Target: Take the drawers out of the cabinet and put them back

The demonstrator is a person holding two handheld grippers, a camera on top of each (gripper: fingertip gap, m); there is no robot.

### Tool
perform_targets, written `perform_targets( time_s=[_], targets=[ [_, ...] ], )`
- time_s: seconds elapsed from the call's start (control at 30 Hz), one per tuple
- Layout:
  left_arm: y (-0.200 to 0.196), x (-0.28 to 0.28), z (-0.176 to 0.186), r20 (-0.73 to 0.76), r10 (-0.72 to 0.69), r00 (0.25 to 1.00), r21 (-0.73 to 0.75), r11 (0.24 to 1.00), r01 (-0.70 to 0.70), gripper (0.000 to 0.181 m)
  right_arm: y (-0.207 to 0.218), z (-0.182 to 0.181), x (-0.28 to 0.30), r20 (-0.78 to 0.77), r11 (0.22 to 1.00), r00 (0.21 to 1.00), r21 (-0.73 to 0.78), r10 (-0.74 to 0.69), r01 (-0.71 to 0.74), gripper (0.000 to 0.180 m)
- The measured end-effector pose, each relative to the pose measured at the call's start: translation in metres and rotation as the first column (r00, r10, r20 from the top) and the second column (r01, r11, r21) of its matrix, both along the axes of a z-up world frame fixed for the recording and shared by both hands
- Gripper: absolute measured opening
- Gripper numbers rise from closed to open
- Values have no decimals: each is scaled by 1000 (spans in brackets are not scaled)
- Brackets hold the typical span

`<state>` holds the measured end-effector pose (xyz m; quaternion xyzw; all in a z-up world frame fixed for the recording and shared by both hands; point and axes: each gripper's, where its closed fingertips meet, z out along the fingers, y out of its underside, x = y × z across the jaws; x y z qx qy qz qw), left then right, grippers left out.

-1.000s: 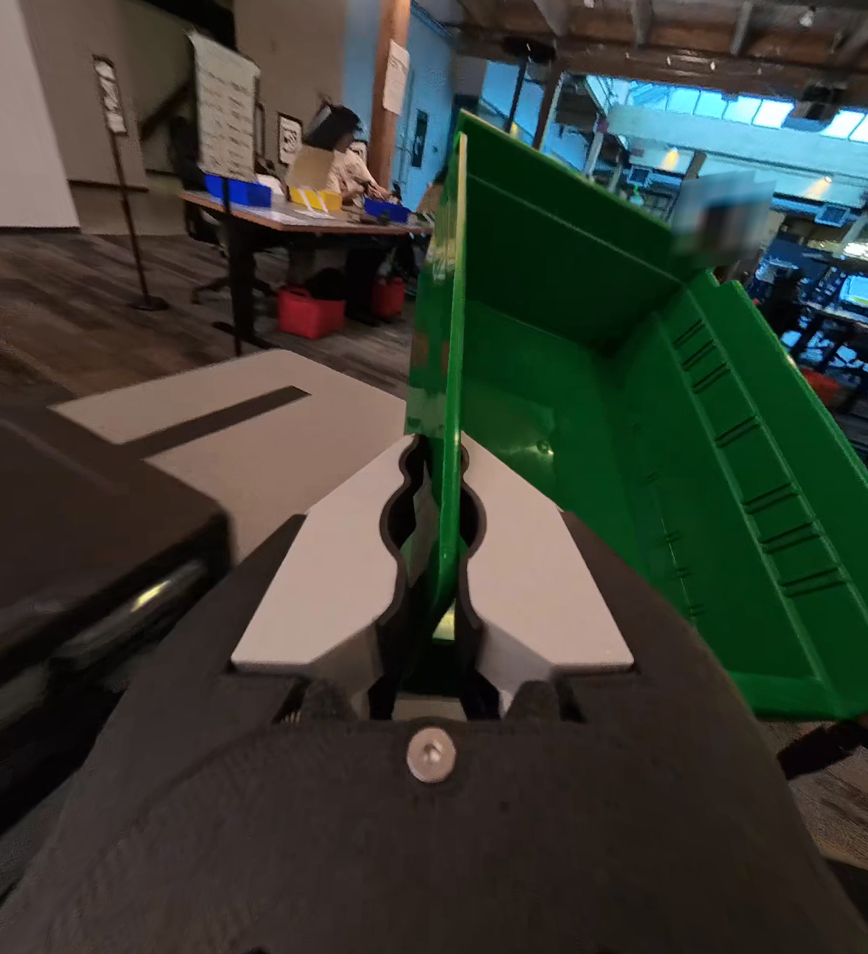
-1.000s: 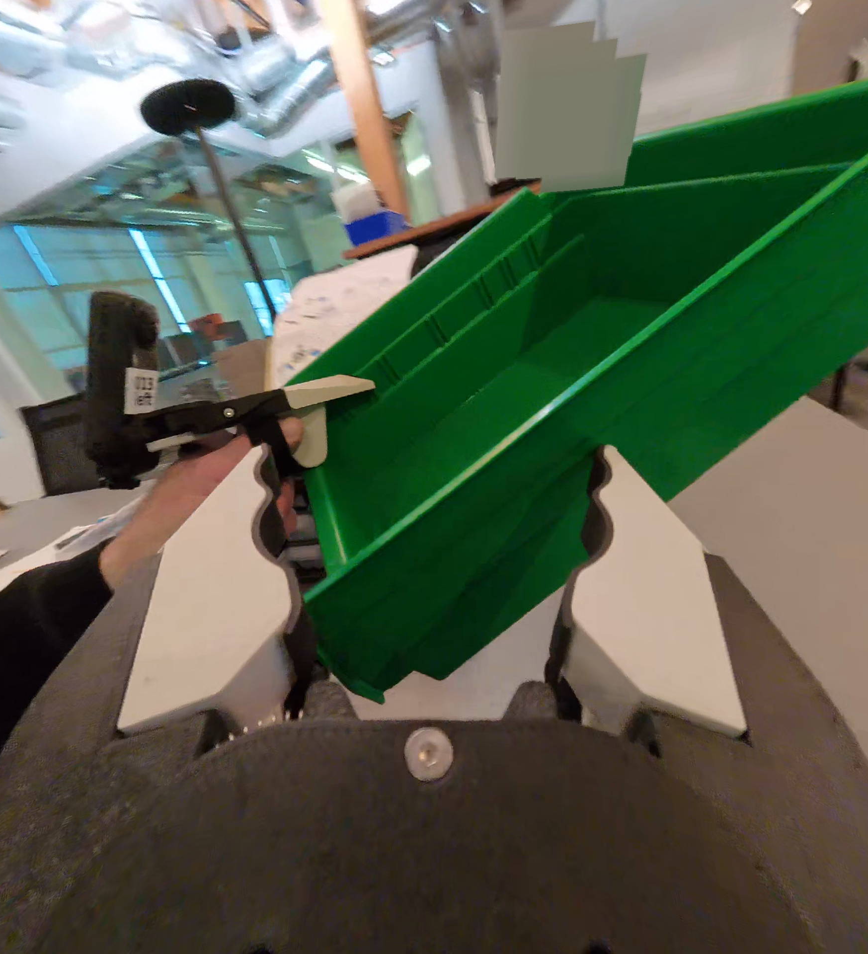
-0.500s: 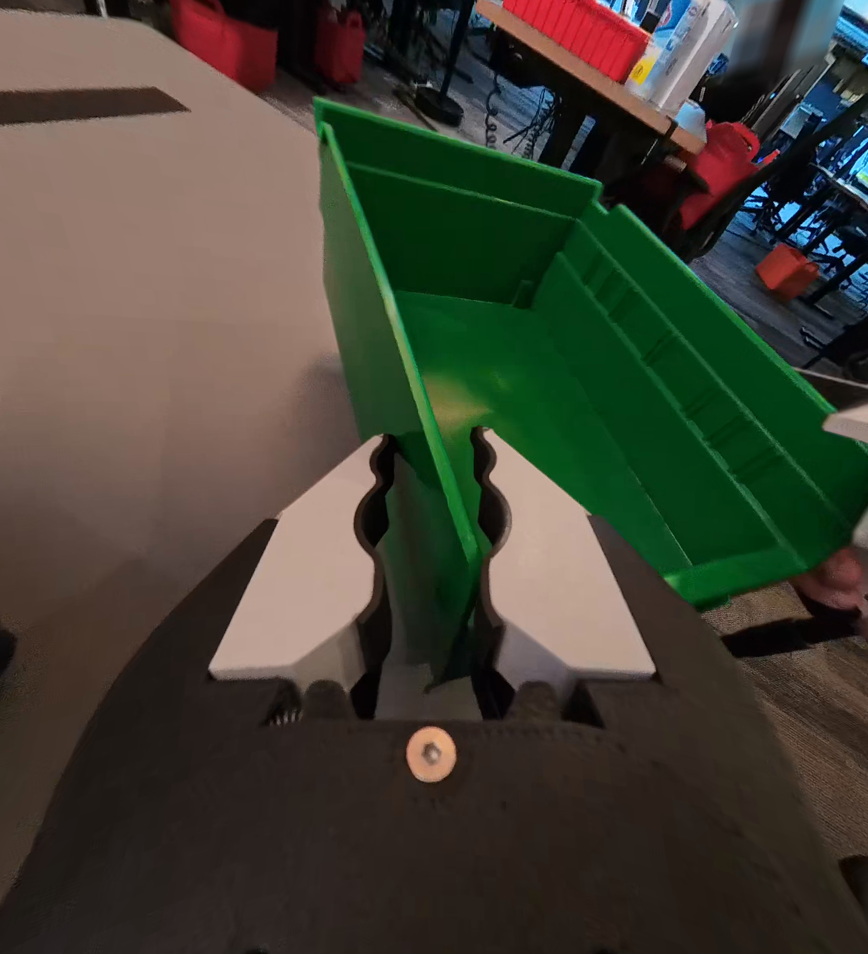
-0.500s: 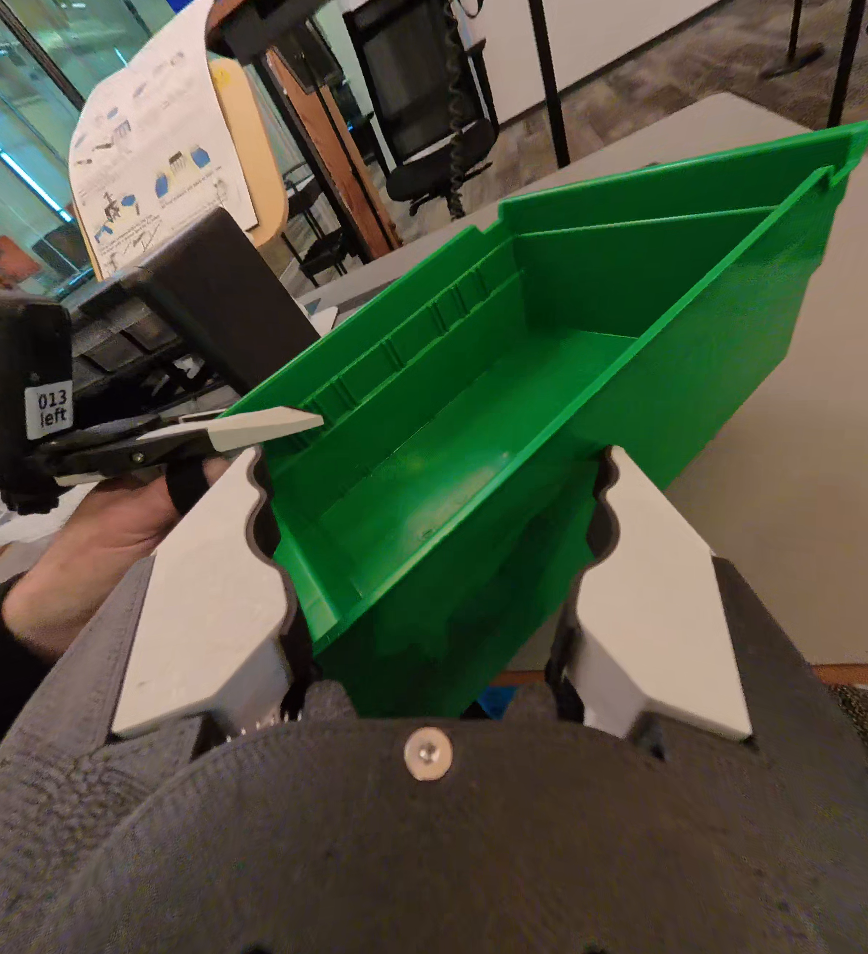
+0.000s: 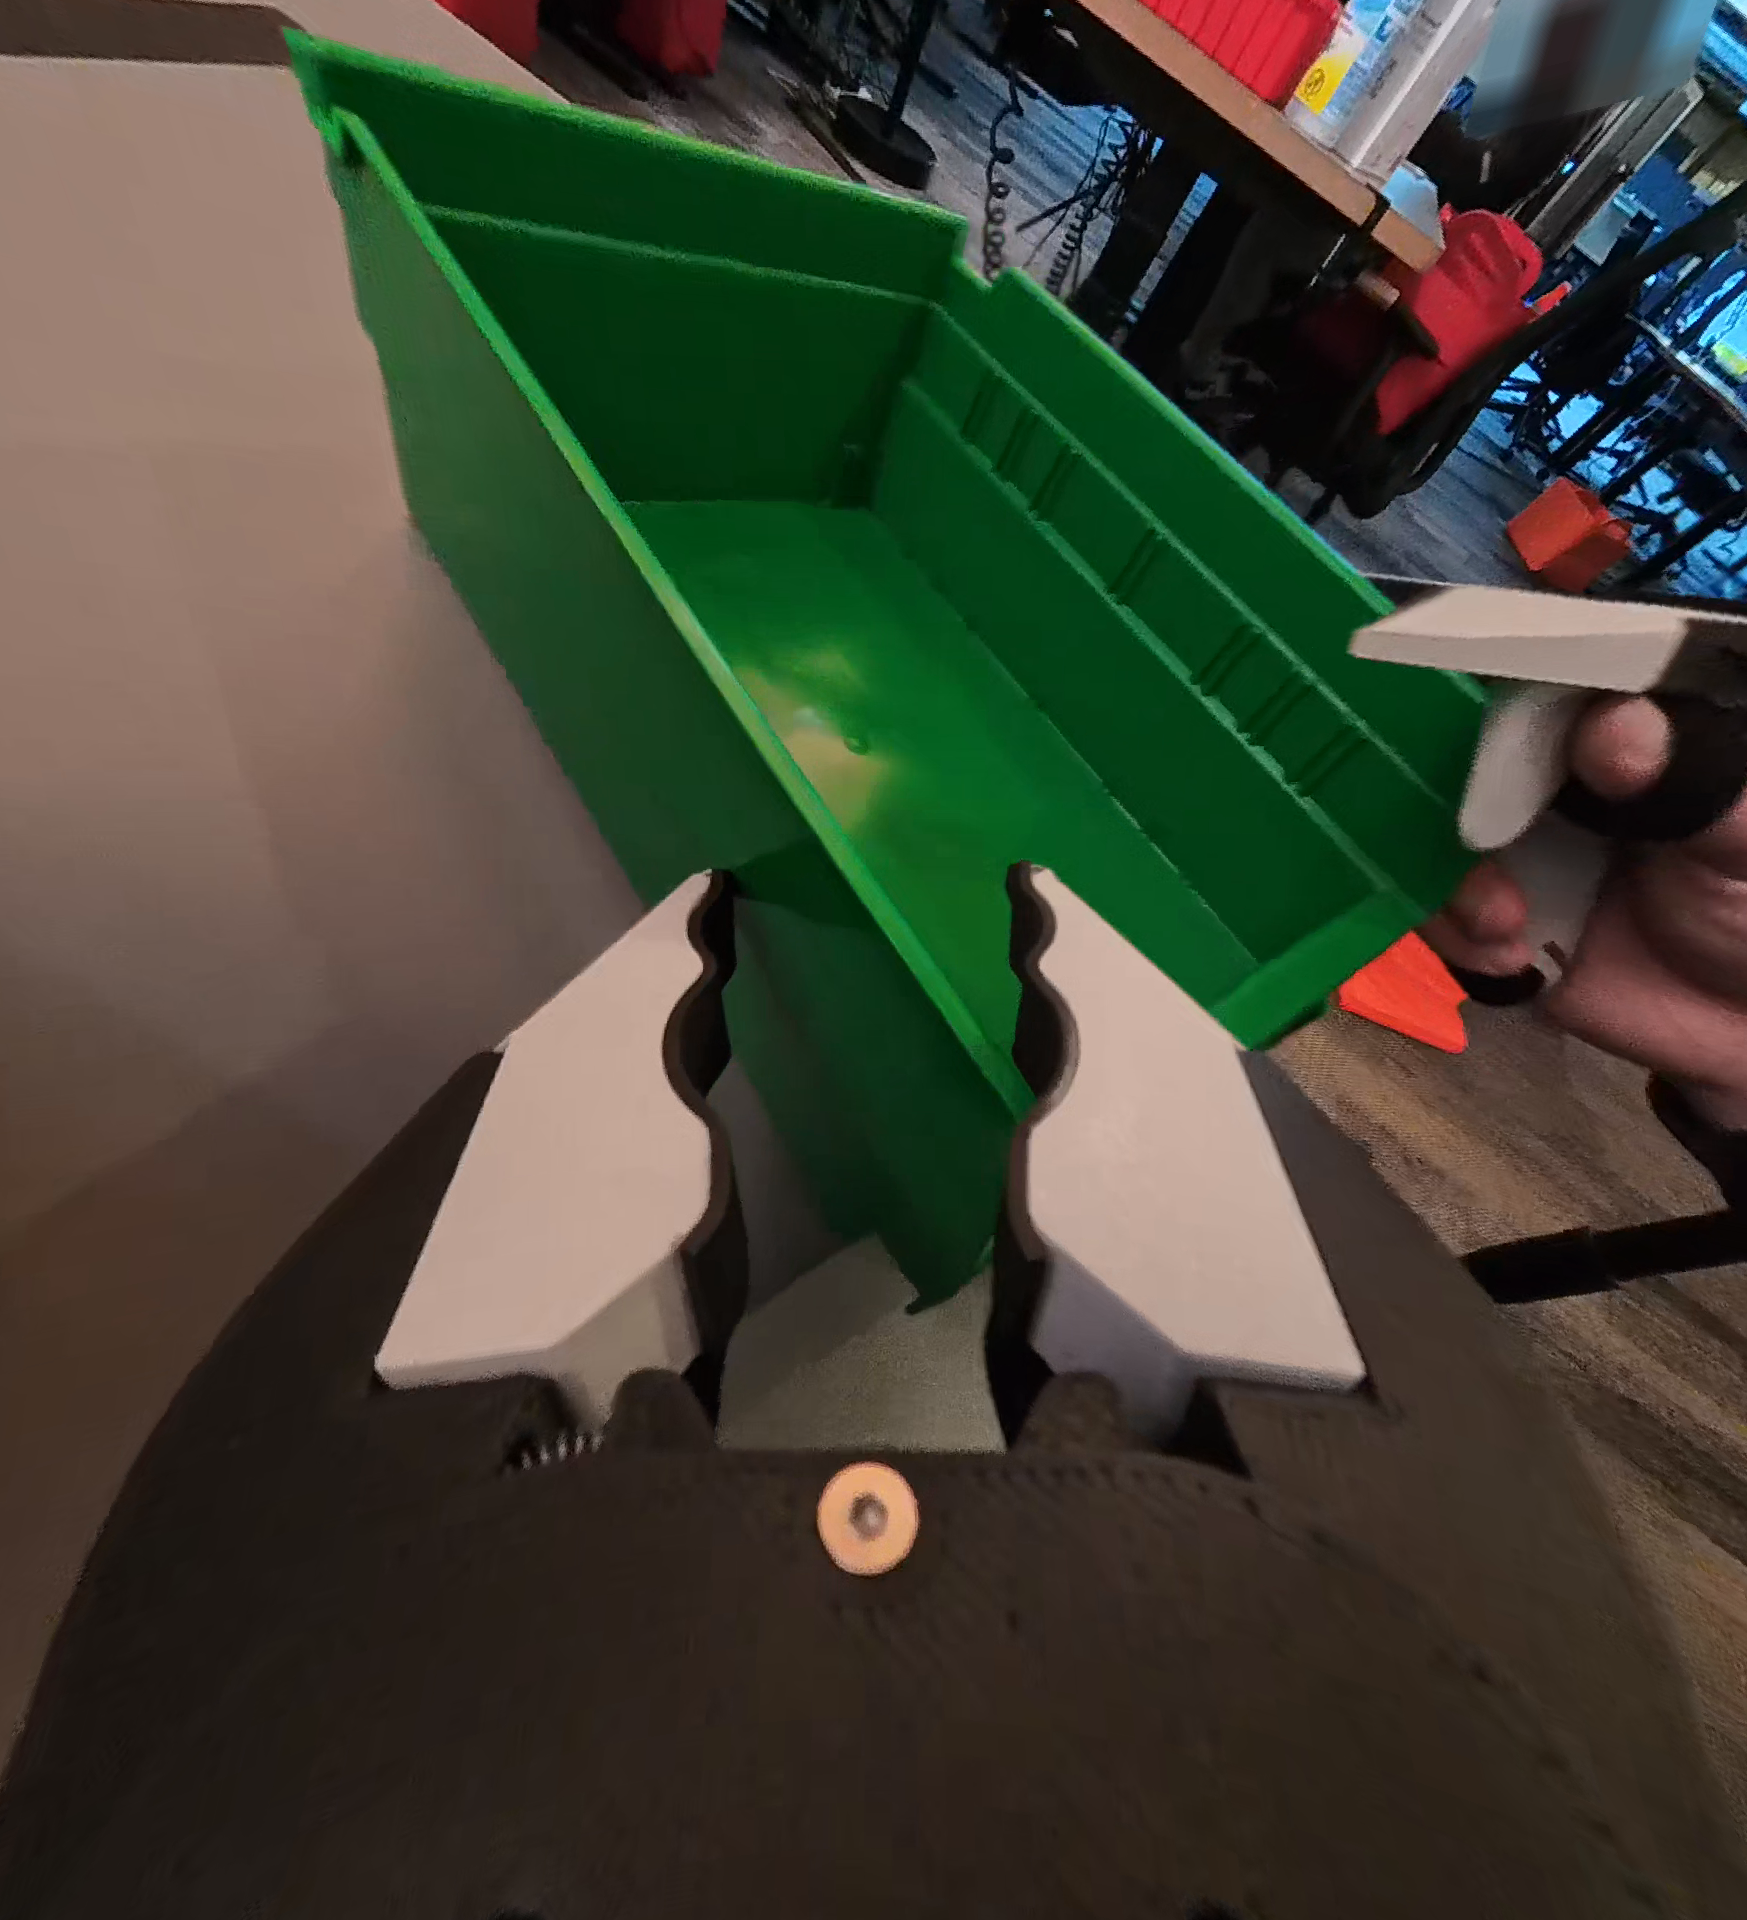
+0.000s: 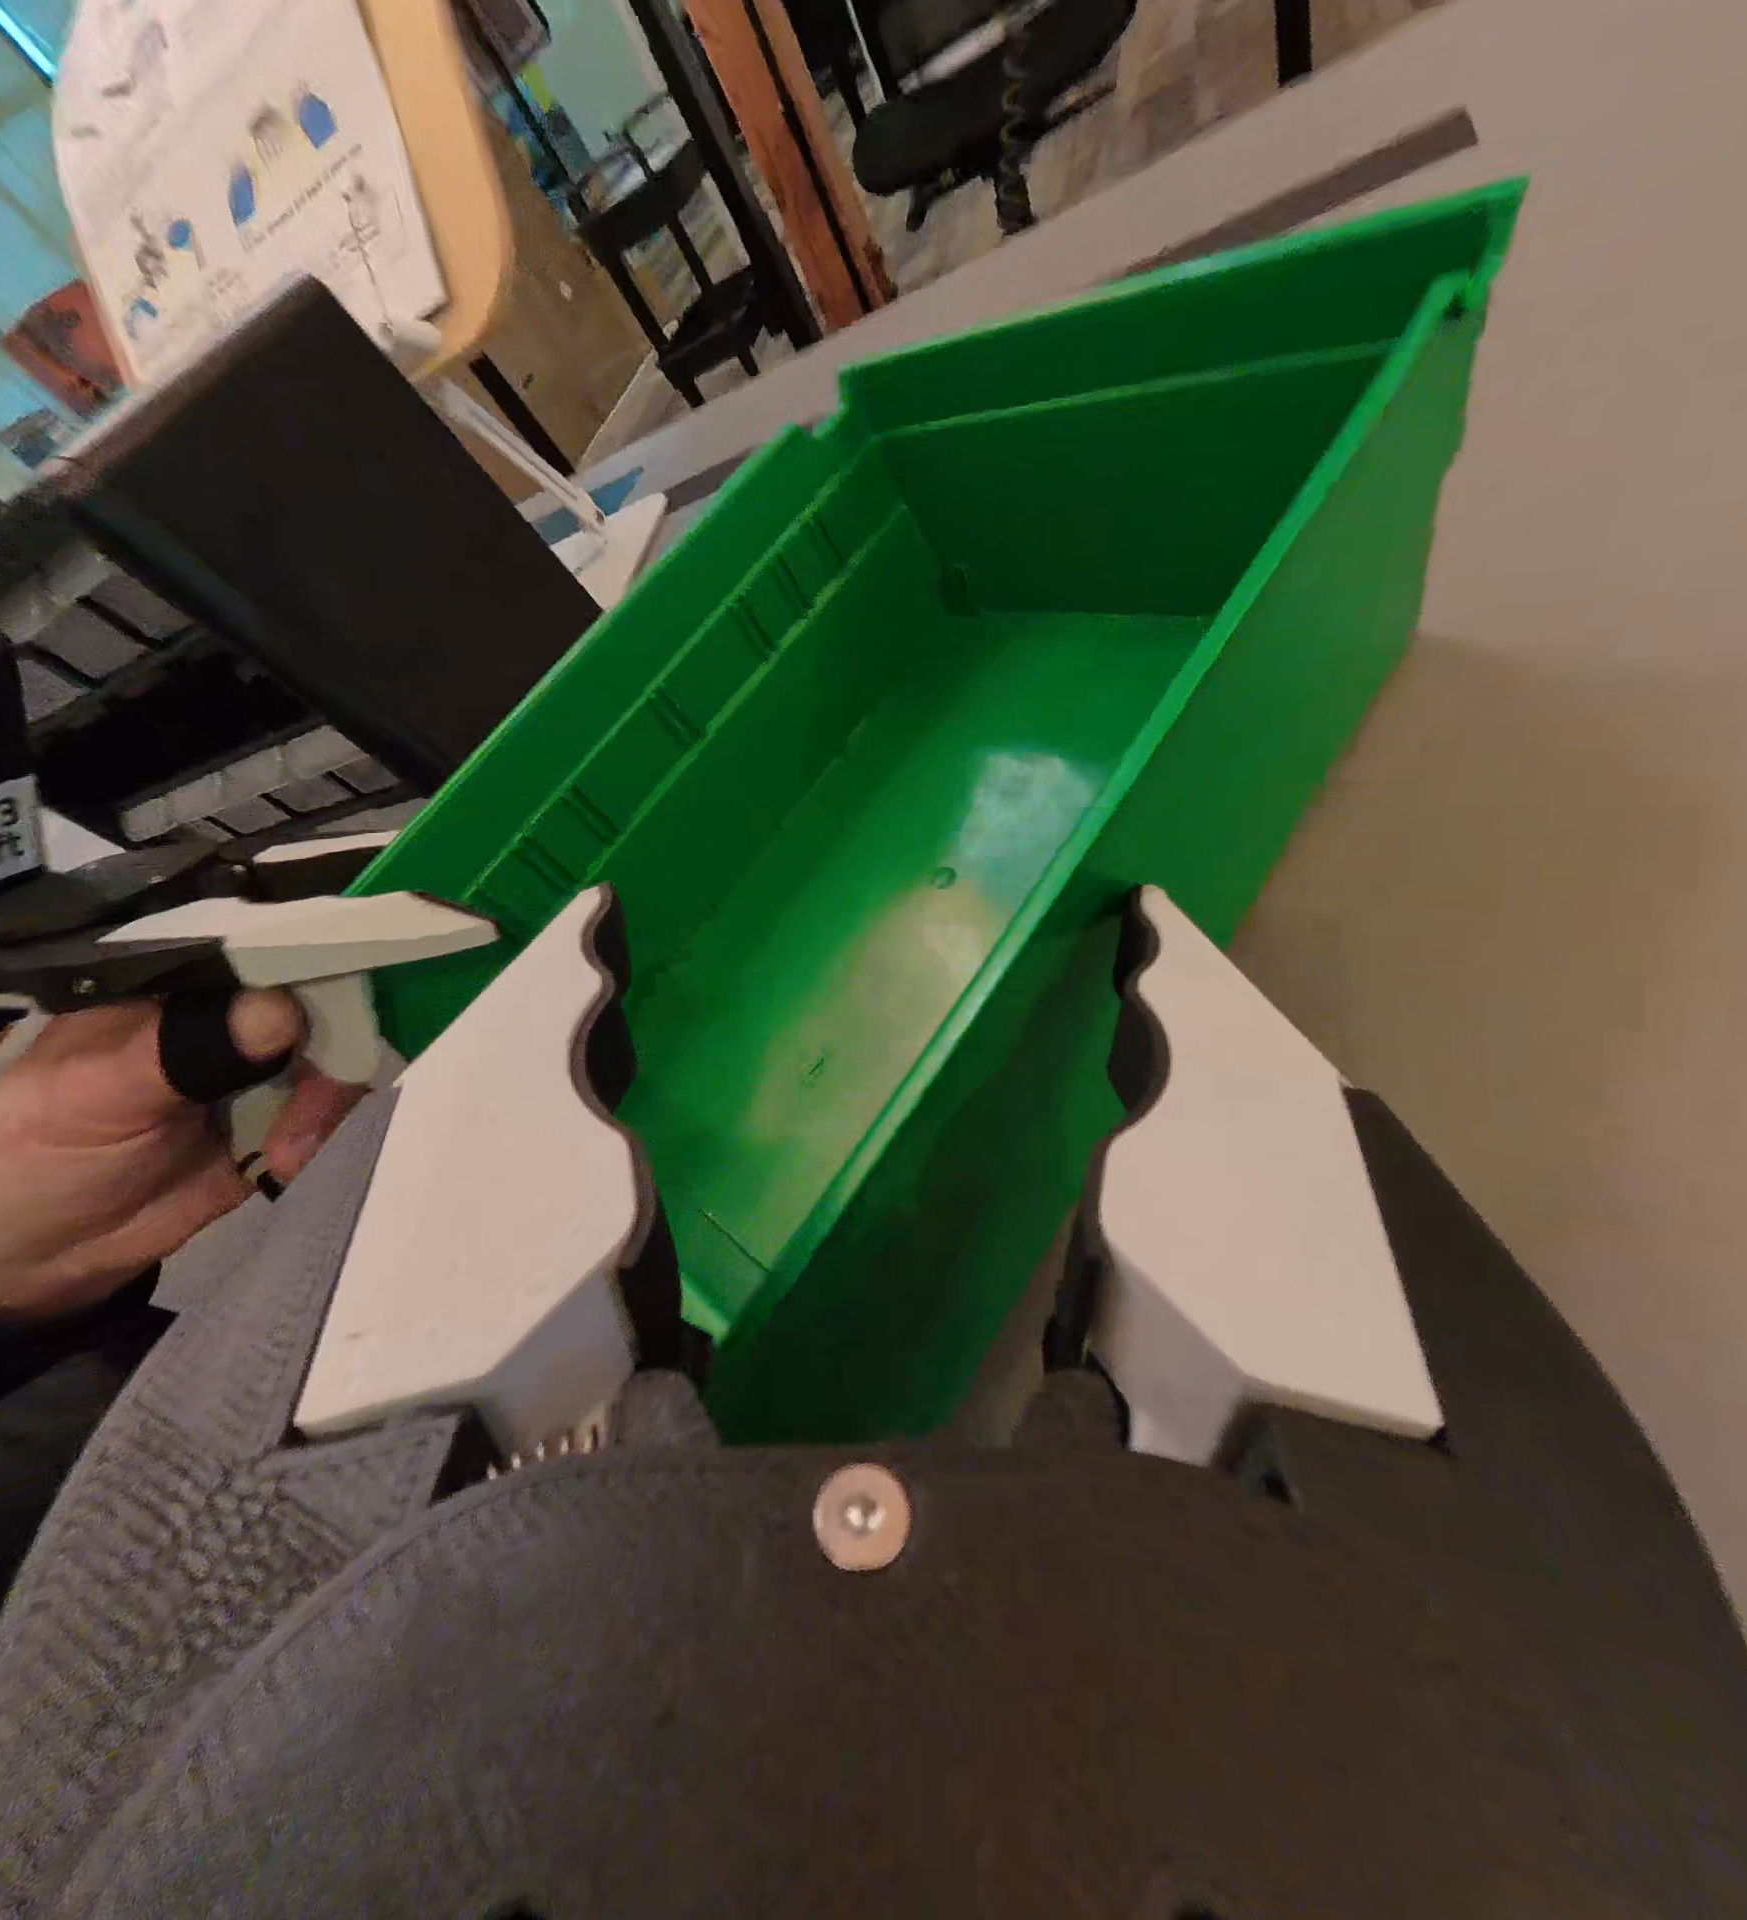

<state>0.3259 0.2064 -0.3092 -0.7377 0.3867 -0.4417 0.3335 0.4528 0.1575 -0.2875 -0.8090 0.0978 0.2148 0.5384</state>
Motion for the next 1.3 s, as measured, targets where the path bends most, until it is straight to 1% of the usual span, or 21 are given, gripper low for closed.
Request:
perform_targets(
  time_s=[0.07, 0.1, 0.2, 0.23, 0.3, 0.4, 0.5, 0.57, 0.67, 0.8, 0.87, 0.97, 1.07, 1.23, 1.3],
  targets=[
    [-7, 3, -6, -11, -28, 1000, -25, 999, 28, 56, 6, -9, 11, -15, 1000, 1000, -18, -11, 11, 89],
    [-10, 4, -5, 6, -36, 999, -33, 999, 36, 58, 9, -9, 16, -13, 1000, 1000, -15, -19, 18, 84],
    [-16, 4, -3, 23, -53, 998, -39, 998, 54, 61, 10, -8, 21, -10, 999, 1000, -33, -27, 27, 79],
    [-17, 2, -1, 35, -62, 998, -43, 997, 63, 59, 8, -5, 23, 10, 999, 999, -36, -40, 41, 78],
    [-18, -3, 5, 60, -76, 995, -39, 996, 79, 51, 1, -1, 26, 101, 995, 992, -54, -76, 81, 77],
    [-25, -11, 9, 51, -109, 993, -16, 994, 110, 48, -15, -2, 24, 242, 987, 966, -105, -93, 121, 73],
    [-38, -13, 6, 30, -143, 989, -15, 990, 143, 50, -29, -11, 20, 305, 975, 947, -157, -103, 156, 52],
    [-42, -11, 5, 32, -145, 989, -8, 989, 146, 49, -30, -20, 20, 320, 971, 940, -164, -116, 176, 45],
    [-44, -5, 4, 34, -147, 989, -10, 989, 148, 46, -25, -27, 36, 370, 957, 915, -171, -159, 235, 30],
    [-41, 9, 5, 30, -153, 988, -17, 988, 154, 46, -6, -28, 58, 391, 950, 904, -179, -171, 257, 27],
    [-35, 19, 5, 30, -147, 989, -23, 989, 148, 46, 7, -29, 72, 406, 947, 898, -182, -172, 264, 22],
    [-21, 34, 5, 33, -139, 990, -37, 989, 141, 47, 30, -29, 90, 381, 950, 908, -178, -172, 255, 16],
    [-3, 46, 5, 22, -131, 991, -48, 990, 132, 48, 54, -29, 105, 393, 952, 905, -180, -160, 247, 11],
    [32, 61, 5, 15, -81, 997, -47, 996, 82, 48, 98, -30, 120, 397, 957, 910, -195, -123, 215, 9],
    [43, 64, 4, 19, -70, 997, -48, 996, 71, 48, 114, -31, 125, 401, 958, 909, -197, -117, 210, 3]
  ],
)
